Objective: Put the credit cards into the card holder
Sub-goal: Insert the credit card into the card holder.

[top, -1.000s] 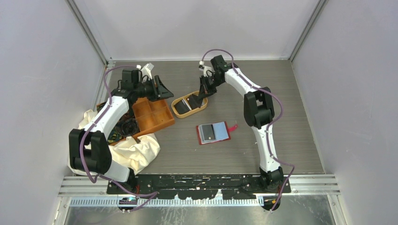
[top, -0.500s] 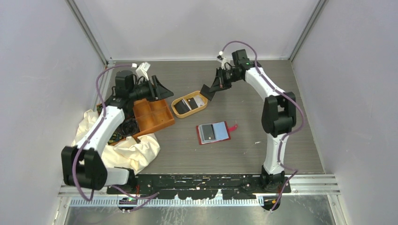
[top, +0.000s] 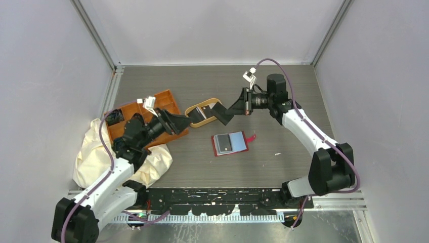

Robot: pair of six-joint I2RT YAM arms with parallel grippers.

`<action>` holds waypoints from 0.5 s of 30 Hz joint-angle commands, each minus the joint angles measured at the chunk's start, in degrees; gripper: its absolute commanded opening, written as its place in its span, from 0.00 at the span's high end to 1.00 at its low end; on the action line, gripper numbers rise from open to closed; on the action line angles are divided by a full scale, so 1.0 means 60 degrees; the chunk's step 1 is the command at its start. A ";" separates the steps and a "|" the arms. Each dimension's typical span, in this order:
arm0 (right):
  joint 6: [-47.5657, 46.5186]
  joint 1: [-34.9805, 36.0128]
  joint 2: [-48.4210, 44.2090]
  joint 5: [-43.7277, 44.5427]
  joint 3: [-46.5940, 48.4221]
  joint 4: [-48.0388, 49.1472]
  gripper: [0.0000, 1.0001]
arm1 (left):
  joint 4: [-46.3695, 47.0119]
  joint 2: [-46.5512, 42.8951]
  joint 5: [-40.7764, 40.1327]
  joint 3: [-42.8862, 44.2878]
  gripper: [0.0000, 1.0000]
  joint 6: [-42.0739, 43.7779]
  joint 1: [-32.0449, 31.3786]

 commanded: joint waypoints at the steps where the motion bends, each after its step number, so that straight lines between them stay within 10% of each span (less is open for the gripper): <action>1: 0.1483 -0.0026 -0.1044 -0.0613 -0.0974 0.3008 0.99 | 0.2497 -0.0667 -0.1971 -0.0938 0.15 -0.1115 -0.1623; 15: 0.2436 0.0518 -0.1480 -0.0725 -0.1455 0.4292 0.99 | 0.6112 0.2418 -0.3639 -0.0476 0.34 -0.1154 -0.4102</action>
